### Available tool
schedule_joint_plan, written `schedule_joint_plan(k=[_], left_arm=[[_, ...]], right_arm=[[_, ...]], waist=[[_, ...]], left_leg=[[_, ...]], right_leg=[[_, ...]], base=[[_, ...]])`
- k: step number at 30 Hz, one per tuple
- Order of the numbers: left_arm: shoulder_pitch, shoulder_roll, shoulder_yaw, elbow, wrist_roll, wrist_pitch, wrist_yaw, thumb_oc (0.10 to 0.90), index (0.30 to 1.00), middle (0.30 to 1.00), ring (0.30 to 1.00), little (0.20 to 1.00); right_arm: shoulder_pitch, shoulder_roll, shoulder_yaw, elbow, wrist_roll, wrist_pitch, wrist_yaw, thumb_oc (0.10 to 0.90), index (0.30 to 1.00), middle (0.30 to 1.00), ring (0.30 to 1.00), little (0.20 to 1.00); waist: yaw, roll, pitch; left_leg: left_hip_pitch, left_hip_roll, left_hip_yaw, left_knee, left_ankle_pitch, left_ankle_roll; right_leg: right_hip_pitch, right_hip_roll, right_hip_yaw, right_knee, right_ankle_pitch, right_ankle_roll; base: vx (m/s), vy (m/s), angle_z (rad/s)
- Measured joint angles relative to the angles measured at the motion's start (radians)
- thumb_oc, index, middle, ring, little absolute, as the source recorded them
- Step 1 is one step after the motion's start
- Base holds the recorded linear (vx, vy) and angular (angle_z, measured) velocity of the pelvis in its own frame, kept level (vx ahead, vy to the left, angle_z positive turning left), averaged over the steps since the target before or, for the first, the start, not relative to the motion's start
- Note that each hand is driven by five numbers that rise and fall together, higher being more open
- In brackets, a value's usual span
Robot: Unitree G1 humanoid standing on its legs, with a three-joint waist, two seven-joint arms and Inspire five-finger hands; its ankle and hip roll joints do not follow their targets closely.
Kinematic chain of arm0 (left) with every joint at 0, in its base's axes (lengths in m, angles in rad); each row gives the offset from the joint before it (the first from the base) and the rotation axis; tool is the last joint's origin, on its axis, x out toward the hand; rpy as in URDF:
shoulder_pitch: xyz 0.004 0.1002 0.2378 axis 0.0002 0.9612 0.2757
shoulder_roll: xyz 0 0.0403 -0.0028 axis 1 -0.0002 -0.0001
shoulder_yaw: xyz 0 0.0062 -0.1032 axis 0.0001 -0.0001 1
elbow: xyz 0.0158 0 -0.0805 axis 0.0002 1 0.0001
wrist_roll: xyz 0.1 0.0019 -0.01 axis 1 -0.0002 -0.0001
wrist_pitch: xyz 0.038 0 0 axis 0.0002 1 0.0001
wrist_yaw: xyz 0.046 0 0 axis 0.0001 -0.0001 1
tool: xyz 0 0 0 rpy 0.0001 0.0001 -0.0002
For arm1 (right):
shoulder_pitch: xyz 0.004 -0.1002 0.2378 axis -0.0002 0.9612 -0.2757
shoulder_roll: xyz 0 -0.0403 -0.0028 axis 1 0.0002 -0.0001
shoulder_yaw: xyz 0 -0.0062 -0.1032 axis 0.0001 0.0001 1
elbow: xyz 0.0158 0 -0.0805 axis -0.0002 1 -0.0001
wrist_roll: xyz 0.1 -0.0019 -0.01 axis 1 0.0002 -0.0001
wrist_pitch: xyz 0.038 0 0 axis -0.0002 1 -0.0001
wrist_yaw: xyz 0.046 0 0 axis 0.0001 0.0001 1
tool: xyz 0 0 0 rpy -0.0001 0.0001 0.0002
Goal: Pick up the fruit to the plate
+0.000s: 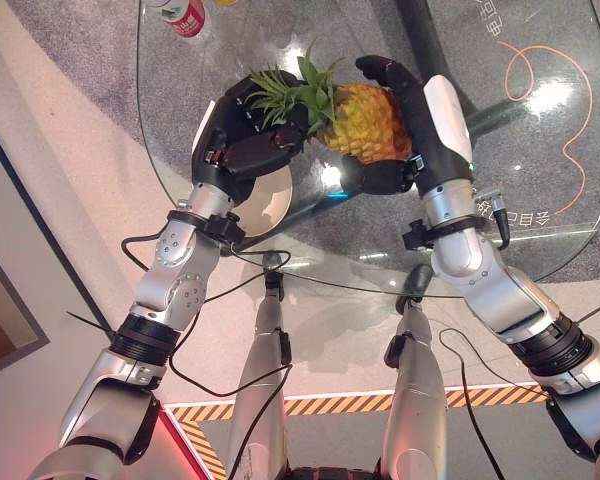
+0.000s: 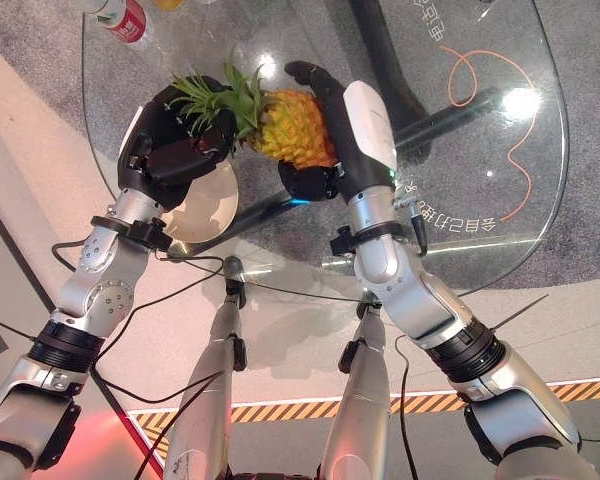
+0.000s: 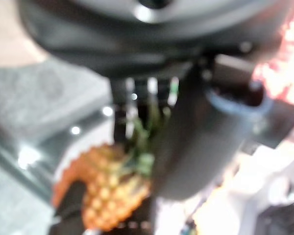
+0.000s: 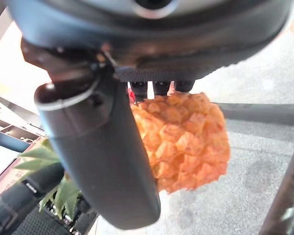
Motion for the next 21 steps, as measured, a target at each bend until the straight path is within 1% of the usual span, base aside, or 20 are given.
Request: schedule_joint_plan(k=[5, 13, 18, 21], left_arm=[[0.000, -0.014, 0.000, 0.000, 0.005, -0.007, 0.023, 0.100, 0.300, 0.300, 0.300, 0.200], [0.001, -0.027, -0.010, 0.000, 0.023, -0.037, 0.062, 0.100, 0.300, 0.300, 0.300, 0.200], [0.003, -0.053, -0.011, -0.001, 0.065, -0.044, 0.122, 0.100, 0.300, 0.300, 0.300, 0.200], [0.007, -0.062, -0.012, -0.001, 0.084, -0.044, 0.151, 0.100, 0.300, 0.300, 0.300, 0.200]], right_arm=[[0.000, 0.000, 0.000, 0.000, 0.000, 0.000, 0.000, 0.800, 0.900, 0.900, 0.900, 0.900], [0.000, 0.004, -0.002, 0.000, 0.000, 0.000, 0.000, 0.800, 0.900, 0.900, 0.900, 0.900], [0.000, 0.008, -0.003, 0.000, -0.001, 0.000, 0.000, 0.800, 0.900, 0.900, 0.900, 0.900], [-0.001, 0.024, -0.005, 0.000, -0.001, 0.000, 0.000, 0.800, 0.900, 0.900, 0.900, 0.900]], waist=[[0.000, 0.000, 0.000], [0.001, 0.000, 0.000], [0.003, 0.000, 0.000], [0.003, 0.000, 0.000]], left_leg=[[0.000, 0.000, 0.000, 0.000, 0.000, 0.000], [0.000, 0.000, 0.000, 0.000, 0.000, 0.000], [0.000, 0.000, 0.000, 0.000, 0.000, 0.000], [0.000, 0.000, 0.000, 0.000, 0.000, 0.000]], right_leg=[[0.000, 0.000, 0.000, 0.000, 0.000, 0.000], [0.000, 0.000, 0.000, 0.000, 0.000, 0.000], [0.000, 0.000, 0.000, 0.000, 0.000, 0.000], [0.000, 0.000, 0.000, 0.000, 0.000, 0.000]], base=[[0.00, 0.000, 0.00], [0.00, 0.000, 0.00], [0.00, 0.000, 0.00], [0.00, 0.000, 0.00]])
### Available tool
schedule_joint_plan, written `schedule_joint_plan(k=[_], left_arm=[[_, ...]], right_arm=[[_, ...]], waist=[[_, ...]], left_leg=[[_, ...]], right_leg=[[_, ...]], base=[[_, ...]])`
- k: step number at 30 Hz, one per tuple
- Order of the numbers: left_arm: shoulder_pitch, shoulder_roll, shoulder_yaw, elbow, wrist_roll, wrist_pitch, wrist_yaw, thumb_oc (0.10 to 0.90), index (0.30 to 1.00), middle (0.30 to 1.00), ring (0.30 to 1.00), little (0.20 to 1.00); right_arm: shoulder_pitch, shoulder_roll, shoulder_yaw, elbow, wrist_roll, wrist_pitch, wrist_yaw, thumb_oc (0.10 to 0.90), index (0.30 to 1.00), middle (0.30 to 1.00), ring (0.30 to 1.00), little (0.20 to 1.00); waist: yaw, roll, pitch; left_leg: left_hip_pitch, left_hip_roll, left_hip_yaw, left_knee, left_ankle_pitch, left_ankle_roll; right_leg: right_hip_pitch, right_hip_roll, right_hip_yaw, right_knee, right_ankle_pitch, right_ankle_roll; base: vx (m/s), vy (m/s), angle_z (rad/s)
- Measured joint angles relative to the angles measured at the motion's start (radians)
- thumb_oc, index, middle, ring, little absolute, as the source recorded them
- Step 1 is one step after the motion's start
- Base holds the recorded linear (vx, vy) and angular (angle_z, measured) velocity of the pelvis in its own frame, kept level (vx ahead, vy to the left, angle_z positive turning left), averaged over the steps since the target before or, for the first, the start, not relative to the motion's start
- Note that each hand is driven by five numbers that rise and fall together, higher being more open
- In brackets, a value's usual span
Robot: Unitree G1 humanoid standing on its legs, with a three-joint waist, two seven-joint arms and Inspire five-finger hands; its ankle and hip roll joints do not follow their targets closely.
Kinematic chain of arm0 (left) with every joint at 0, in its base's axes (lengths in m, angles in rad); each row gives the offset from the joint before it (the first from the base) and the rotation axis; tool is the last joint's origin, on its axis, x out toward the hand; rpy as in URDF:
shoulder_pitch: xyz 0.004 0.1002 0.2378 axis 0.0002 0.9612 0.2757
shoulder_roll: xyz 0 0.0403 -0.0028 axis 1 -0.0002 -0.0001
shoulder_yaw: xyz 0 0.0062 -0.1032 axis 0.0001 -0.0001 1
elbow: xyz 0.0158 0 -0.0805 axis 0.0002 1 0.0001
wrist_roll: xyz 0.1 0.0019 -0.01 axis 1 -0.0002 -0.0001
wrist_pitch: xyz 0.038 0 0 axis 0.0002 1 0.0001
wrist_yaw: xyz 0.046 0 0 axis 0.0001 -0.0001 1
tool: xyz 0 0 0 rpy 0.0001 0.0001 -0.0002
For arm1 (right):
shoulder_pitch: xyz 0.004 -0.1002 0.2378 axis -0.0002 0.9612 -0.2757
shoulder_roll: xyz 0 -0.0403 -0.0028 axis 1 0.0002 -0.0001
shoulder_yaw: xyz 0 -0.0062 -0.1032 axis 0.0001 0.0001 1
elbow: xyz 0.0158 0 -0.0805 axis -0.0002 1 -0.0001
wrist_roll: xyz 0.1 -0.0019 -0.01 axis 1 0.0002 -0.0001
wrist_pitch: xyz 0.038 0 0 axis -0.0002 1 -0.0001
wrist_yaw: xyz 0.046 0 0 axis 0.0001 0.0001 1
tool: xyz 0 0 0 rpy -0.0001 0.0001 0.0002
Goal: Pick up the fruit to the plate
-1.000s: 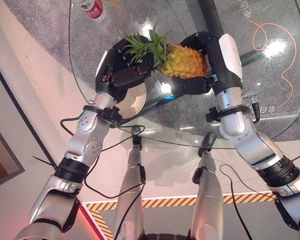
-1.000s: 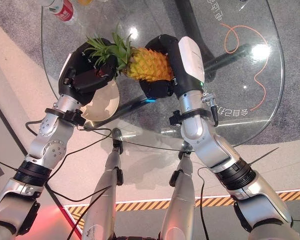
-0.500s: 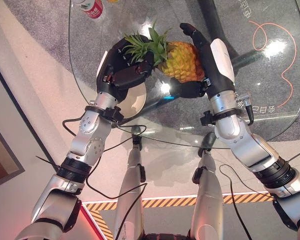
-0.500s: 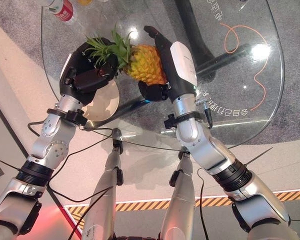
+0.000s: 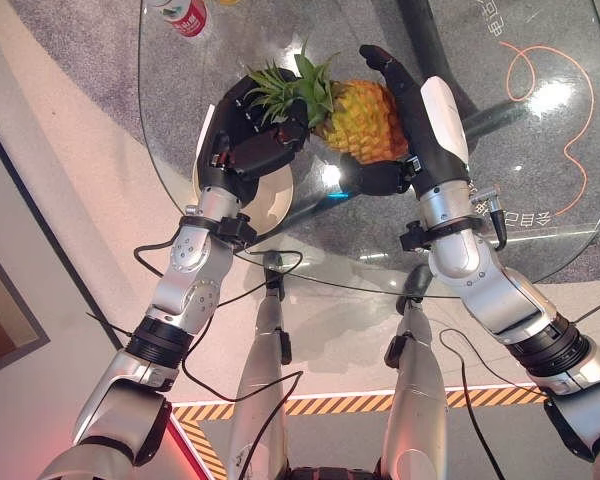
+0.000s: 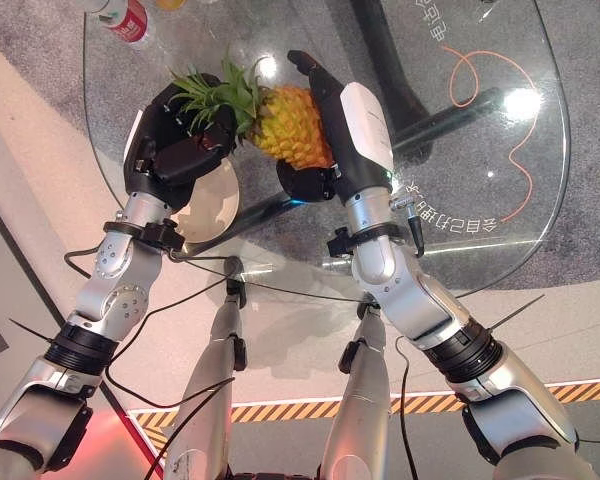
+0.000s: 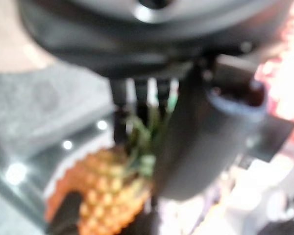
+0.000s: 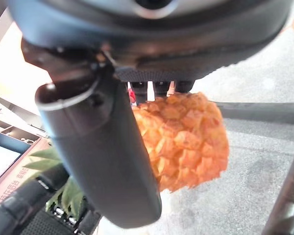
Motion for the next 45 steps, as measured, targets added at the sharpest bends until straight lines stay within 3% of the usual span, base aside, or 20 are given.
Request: schedule_joint_plan(k=[27, 38, 45], left_arm=[[0.044, -0.031, 0.059, 0.031, 0.053, -0.007, 0.145, 0.100, 0.300, 0.300, 0.300, 0.200], [0.088, -0.033, 0.118, 0.039, 0.092, -0.079, 0.258, 0.100, 0.300, 0.300, 0.300, 0.200], [0.111, -0.048, 0.171, 0.095, 0.128, -0.153, 0.375, 0.100, 0.300, 0.300, 0.300, 0.200]], right_arm=[[-0.015, 0.019, -0.041, 0.000, -0.004, -0.014, -0.013, 0.800, 0.900, 0.900, 0.900, 0.900], [0.020, 0.019, -0.137, 0.028, -0.002, -0.022, -0.128, 0.800, 0.900, 0.900, 0.900, 0.900], [0.124, 0.022, -0.217, 0.092, 0.063, -0.101, -0.236, 0.800, 0.900, 0.900, 0.900, 0.900]], waist=[[0.004, 0.000, 0.000], [0.002, 0.001, 0.000], [-0.007, 0.001, 0.000]], left_leg=[[0.000, -0.001, 0.001, -0.001, 0.000, 0.000], [0.003, -0.001, 0.003, -0.001, 0.000, 0.000], [0.005, 0.000, 0.004, -0.001, 0.000, 0.000]], right_leg=[[-0.001, -0.001, 0.000, -0.001, 0.000, 0.000], [-0.001, -0.002, 0.002, 0.001, 0.000, 0.000], [0.000, -0.001, 0.002, 0.001, 0.000, 0.000]], base=[[0.00, 0.000, 0.00], [0.00, 0.000, 0.00], [0.00, 0.000, 0.00]])
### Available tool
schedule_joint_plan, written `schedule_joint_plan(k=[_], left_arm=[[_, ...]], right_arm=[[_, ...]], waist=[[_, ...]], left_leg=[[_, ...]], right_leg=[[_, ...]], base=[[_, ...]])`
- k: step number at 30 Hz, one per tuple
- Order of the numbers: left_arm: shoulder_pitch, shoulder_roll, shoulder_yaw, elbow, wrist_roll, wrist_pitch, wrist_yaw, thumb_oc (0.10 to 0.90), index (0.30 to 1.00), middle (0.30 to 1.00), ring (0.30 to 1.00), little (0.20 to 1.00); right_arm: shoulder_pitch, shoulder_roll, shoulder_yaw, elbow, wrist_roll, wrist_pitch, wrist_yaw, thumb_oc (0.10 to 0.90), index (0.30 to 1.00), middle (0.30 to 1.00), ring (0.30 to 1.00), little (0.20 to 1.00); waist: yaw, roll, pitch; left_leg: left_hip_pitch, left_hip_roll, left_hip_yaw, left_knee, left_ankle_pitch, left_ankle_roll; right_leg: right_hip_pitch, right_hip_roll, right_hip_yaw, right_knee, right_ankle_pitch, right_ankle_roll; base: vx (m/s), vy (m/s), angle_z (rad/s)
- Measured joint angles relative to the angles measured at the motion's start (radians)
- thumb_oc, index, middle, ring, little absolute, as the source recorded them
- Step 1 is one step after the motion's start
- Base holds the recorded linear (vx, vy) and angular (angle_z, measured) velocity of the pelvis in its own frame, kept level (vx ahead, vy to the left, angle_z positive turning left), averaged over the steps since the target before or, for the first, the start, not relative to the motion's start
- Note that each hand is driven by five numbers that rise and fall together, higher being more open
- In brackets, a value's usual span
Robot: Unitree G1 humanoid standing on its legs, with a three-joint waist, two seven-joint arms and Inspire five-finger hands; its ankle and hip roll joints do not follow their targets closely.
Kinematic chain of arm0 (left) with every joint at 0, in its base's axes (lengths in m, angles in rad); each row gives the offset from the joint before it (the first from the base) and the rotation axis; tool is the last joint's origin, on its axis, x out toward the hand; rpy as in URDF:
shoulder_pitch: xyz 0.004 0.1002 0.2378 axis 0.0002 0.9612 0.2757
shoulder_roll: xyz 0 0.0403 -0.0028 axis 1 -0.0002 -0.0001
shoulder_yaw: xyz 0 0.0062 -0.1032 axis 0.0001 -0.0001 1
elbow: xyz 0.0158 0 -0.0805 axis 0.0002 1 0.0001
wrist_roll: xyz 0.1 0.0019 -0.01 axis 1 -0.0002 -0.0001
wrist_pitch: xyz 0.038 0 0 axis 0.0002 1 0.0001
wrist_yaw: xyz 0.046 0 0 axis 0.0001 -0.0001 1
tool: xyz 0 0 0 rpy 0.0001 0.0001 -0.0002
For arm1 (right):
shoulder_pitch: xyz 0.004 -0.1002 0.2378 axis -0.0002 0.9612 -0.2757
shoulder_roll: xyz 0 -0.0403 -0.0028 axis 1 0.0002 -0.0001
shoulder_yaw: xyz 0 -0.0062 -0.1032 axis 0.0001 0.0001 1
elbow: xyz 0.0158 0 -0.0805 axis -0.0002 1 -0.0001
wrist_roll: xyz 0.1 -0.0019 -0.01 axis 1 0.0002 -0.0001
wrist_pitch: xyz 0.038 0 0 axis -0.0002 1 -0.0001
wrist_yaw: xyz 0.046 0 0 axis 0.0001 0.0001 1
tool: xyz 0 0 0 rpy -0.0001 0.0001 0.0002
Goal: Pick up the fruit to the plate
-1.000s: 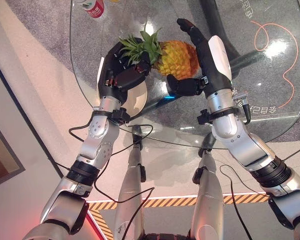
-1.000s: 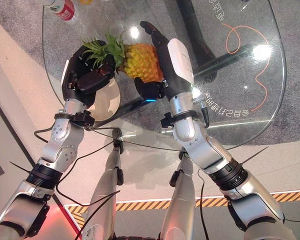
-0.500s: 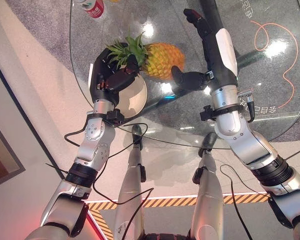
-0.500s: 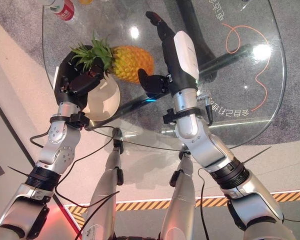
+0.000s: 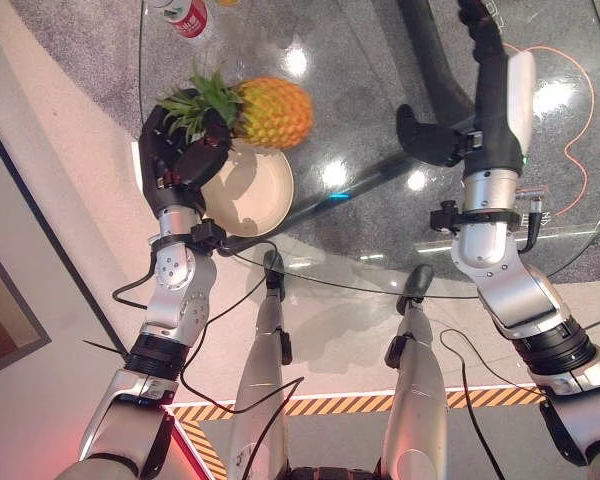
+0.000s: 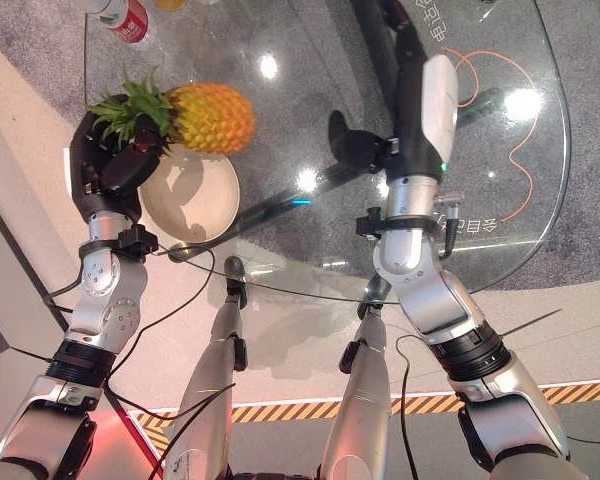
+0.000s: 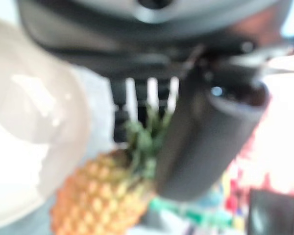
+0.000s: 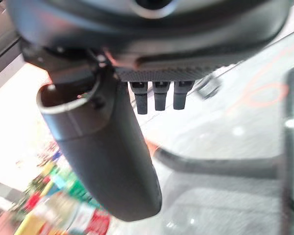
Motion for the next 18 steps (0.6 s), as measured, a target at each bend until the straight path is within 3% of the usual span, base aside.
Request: schedule_joint_plan(k=[4, 14, 18], left_arm=[[0.017, -0.013, 0.033, 0.004, 0.035, -0.036, 0.064, 0.100, 0.300, 0.300, 0.300, 0.200], [0.016, -0.014, 0.043, 0.038, 0.154, -0.052, 0.149, 0.100, 0.300, 0.300, 0.300, 0.200], [0.017, -0.012, 0.044, 0.065, 0.210, -0.068, 0.187, 0.100, 0.300, 0.300, 0.300, 0.200]], right_arm=[[0.062, 0.002, -0.032, 0.011, 0.037, -0.036, -0.042, 0.800, 0.900, 0.900, 0.900, 0.900], [0.121, 0.038, -0.114, 0.145, 0.099, -0.096, -0.172, 0.800, 0.900, 0.900, 0.900, 0.900], [0.141, 0.070, -0.151, 0.245, 0.159, -0.169, -0.247, 0.800, 0.900, 0.900, 0.900, 0.900]], waist=[[-0.012, 0.000, 0.000], [-0.019, 0.000, 0.000], [-0.020, 0.000, 0.000]], left_leg=[[0.001, 0.000, 0.001, 0.000, 0.000, 0.000], [0.004, 0.002, 0.004, -0.002, 0.000, 0.000], [0.004, 0.004, 0.004, -0.003, 0.000, 0.000]], right_leg=[[0.001, 0.000, 0.000, 0.000, 0.000, 0.000], [0.001, 0.002, 0.001, -0.001, 0.000, 0.000], [0.001, 0.003, 0.001, -0.002, 0.000, 0.000]], base=[[0.00, 0.000, 0.00], [0.00, 0.000, 0.00], [-0.01, 0.001, 0.00]])
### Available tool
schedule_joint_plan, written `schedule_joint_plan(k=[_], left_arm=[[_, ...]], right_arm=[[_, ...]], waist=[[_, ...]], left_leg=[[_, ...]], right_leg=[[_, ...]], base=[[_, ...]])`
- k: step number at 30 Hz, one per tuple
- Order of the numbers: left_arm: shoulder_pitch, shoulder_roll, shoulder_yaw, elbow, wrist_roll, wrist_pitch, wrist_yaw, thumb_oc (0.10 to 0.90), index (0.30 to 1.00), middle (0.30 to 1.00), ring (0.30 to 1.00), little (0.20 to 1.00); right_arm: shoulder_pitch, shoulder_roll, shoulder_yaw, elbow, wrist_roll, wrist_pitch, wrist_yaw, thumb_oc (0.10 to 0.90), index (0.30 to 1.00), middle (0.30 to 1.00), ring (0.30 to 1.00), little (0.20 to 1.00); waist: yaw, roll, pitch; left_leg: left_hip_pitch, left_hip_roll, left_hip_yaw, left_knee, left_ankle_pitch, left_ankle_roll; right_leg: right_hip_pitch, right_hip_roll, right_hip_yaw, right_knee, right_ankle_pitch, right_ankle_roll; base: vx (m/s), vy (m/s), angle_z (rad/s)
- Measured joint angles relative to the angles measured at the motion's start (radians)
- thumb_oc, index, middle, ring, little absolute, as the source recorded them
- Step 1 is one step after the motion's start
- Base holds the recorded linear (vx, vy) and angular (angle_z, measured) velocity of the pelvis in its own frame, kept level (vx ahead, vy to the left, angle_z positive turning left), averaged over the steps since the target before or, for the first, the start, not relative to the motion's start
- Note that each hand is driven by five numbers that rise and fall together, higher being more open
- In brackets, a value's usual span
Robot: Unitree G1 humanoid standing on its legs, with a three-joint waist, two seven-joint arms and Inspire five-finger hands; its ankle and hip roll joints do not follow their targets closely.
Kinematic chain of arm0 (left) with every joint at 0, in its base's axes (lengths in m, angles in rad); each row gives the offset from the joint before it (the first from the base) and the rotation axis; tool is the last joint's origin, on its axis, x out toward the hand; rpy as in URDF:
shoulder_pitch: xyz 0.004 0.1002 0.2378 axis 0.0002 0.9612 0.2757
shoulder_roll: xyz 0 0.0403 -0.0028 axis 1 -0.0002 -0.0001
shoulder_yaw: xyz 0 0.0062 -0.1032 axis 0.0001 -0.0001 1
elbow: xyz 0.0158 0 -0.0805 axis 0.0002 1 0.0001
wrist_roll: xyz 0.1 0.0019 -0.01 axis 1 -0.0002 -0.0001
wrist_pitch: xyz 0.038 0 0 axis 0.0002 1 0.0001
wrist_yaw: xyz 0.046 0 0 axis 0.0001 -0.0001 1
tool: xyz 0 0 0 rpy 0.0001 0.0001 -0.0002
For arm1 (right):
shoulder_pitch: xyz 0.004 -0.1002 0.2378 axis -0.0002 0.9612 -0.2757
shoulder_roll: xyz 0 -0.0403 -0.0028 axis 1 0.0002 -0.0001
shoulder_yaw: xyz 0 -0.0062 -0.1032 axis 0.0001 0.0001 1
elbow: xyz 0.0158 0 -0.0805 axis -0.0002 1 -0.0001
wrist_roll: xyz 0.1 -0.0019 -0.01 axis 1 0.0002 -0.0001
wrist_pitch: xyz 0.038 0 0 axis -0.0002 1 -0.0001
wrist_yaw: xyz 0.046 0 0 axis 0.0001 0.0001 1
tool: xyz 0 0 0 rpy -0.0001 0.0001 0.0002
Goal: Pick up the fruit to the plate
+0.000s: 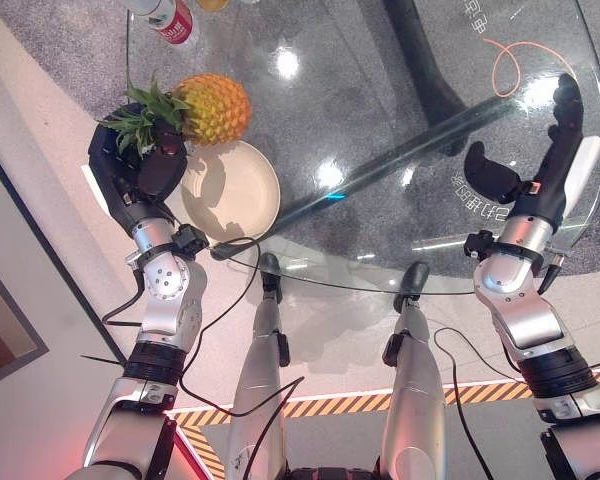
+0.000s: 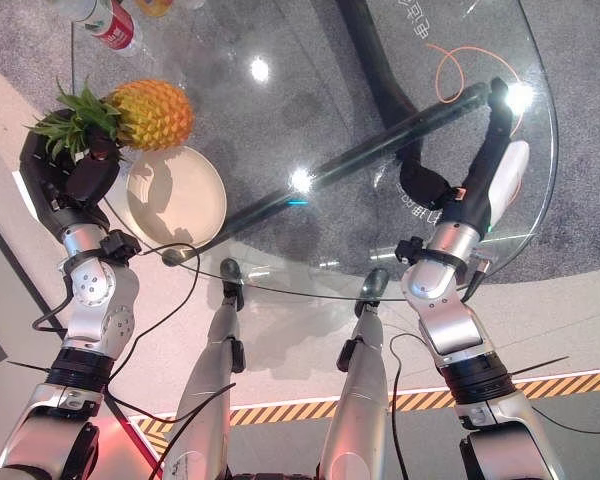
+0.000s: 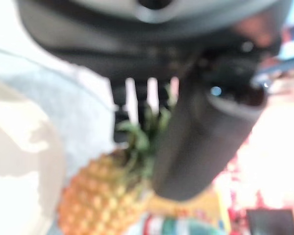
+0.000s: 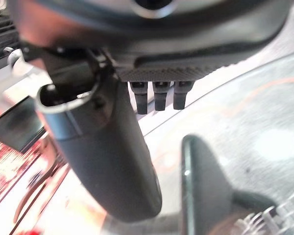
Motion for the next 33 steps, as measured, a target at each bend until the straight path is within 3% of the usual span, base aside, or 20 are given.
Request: schedule_joint_plan(k=[10, 15, 33], left_arm=[[-0.006, 0.044, 0.015, 0.130, 0.104, -0.042, 0.092, 0.100, 0.300, 0.300, 0.300, 0.200], [-0.005, 0.052, 0.016, 0.138, 0.088, -0.074, 0.097, 0.100, 0.300, 0.300, 0.300, 0.200], [-0.024, 0.072, 0.015, 0.135, 0.064, -0.128, 0.042, 0.100, 0.300, 0.300, 0.300, 0.200]], right_arm=[[-0.003, 0.007, -0.067, 0.392, 0.393, -0.218, -0.034, 0.800, 0.900, 0.900, 0.900, 0.900], [-0.023, 0.008, -0.079, 0.522, 0.497, -0.235, -0.033, 0.800, 0.900, 0.900, 0.900, 0.900], [-0.100, 0.009, -0.085, 0.809, 0.544, -0.236, 0.032, 0.800, 0.900, 0.900, 0.900, 0.900]], waist=[[0.002, -0.002, 0.000], [0.005, -0.002, 0.001], [0.036, -0.002, 0.001]], left_leg=[[0.006, 0.006, -0.001, -0.001, 0.000, 0.000], [0.006, 0.008, -0.005, -0.001, 0.001, -0.001], [0.014, 0.008, -0.018, 0.001, 0.002, -0.002]], right_leg=[[0.007, 0.006, -0.002, 0.000, 0.000, 0.000], [0.011, 0.008, -0.003, 0.000, 0.000, 0.000], [0.029, 0.009, -0.014, 0.000, -0.003, 0.002]], base=[[-0.01, -0.032, 0.00], [-0.01, -0.027, 0.00], [0.00, -0.011, 0.01]])
